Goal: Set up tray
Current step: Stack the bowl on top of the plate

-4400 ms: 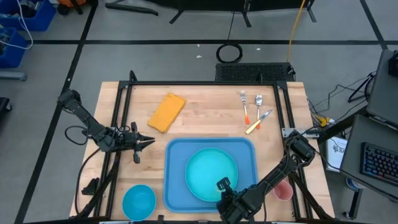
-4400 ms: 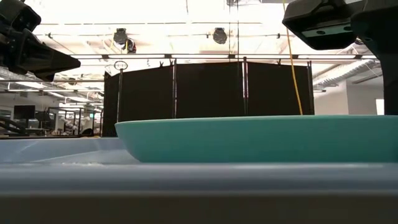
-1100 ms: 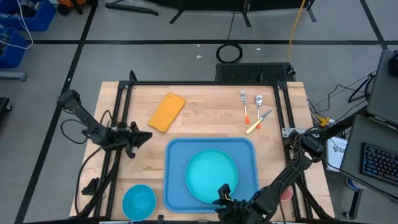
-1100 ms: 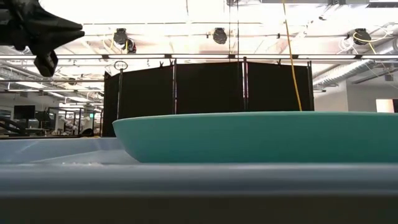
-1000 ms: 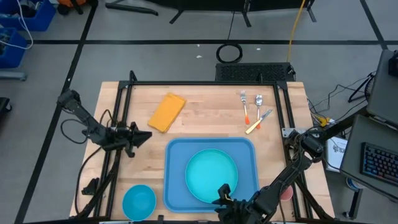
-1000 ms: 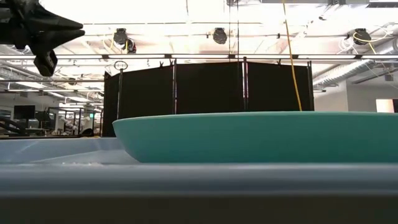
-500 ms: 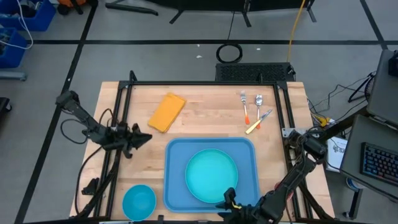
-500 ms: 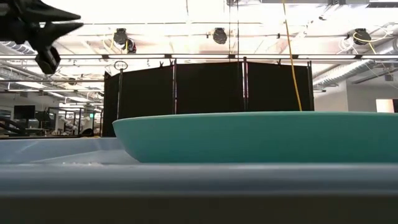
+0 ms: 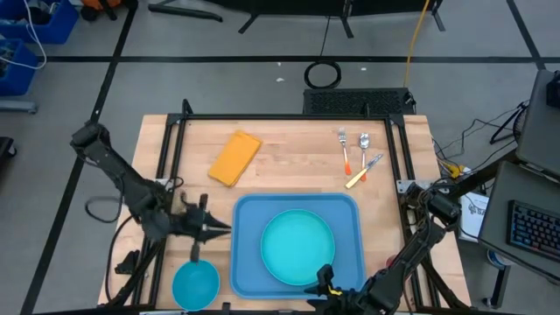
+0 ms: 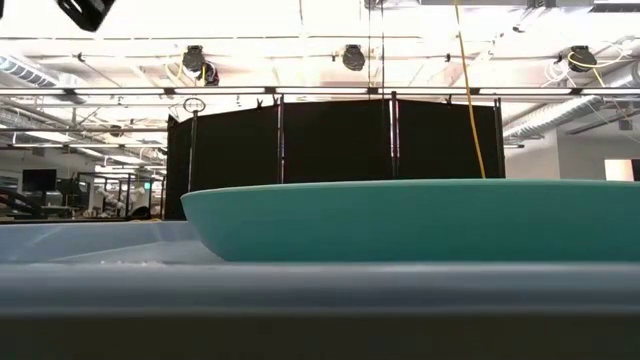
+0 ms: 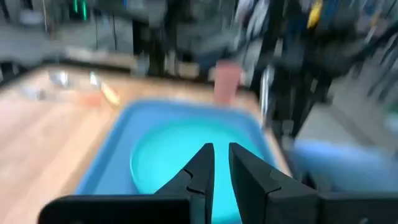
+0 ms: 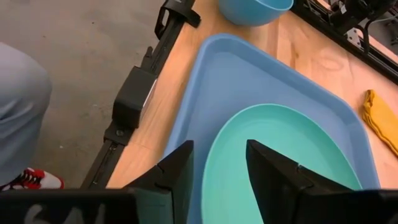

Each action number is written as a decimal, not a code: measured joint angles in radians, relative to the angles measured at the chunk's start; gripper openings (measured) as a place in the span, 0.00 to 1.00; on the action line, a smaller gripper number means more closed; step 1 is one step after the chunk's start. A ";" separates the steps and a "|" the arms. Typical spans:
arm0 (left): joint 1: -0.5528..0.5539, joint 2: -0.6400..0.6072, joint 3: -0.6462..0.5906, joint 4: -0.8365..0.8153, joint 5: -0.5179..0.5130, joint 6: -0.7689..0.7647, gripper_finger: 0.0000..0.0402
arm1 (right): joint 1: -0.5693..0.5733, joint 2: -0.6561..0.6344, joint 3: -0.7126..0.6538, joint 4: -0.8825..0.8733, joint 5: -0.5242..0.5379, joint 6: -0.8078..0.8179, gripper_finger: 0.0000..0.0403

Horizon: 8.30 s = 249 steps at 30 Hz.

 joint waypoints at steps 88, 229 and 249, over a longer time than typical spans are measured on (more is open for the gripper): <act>-0.248 0.675 0.394 -0.390 0.564 -0.921 0.08 | -0.062 0.001 -0.001 0.075 0.068 -0.056 0.32; 0.319 1.148 1.146 -0.742 0.592 0.390 0.05 | 0.172 -0.063 -0.001 0.181 0.853 -0.265 0.32; 0.314 1.148 1.146 -0.681 0.597 0.369 0.22 | 0.169 -0.063 -0.044 0.198 0.854 -0.260 0.32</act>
